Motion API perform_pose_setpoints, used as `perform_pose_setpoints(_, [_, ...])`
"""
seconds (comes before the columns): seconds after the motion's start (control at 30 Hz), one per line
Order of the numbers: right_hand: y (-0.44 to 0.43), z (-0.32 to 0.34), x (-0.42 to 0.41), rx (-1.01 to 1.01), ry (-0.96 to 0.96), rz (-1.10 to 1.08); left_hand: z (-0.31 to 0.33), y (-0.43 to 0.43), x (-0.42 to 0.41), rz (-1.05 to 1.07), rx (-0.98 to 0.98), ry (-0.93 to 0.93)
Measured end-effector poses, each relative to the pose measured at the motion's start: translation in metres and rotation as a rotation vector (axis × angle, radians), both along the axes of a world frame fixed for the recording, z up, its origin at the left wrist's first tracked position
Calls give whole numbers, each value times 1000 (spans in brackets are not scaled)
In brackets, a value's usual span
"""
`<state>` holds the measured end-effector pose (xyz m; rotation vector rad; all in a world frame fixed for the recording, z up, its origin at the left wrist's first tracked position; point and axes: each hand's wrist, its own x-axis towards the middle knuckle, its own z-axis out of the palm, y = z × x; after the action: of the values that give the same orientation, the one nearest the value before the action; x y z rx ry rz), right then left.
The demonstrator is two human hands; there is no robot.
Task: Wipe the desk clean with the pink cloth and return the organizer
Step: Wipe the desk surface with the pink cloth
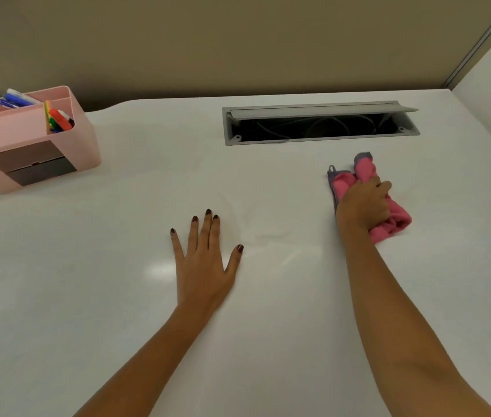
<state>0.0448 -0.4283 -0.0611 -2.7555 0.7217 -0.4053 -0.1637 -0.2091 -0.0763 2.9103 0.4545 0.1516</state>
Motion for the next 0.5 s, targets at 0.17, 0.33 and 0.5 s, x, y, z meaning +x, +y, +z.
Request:
perform_pose_setpoints(0.17, [49,9,16,18,32,159,-1,0,0,-2,-22,14])
perform_pose_setpoints(0.33, [114,14,-19,-24,54,486,3,-1,0,13,-70,-24])
perform_pose_setpoints(0.5, [124,8,-75,21,41,845,8,-1,-1,44,-172,-115])
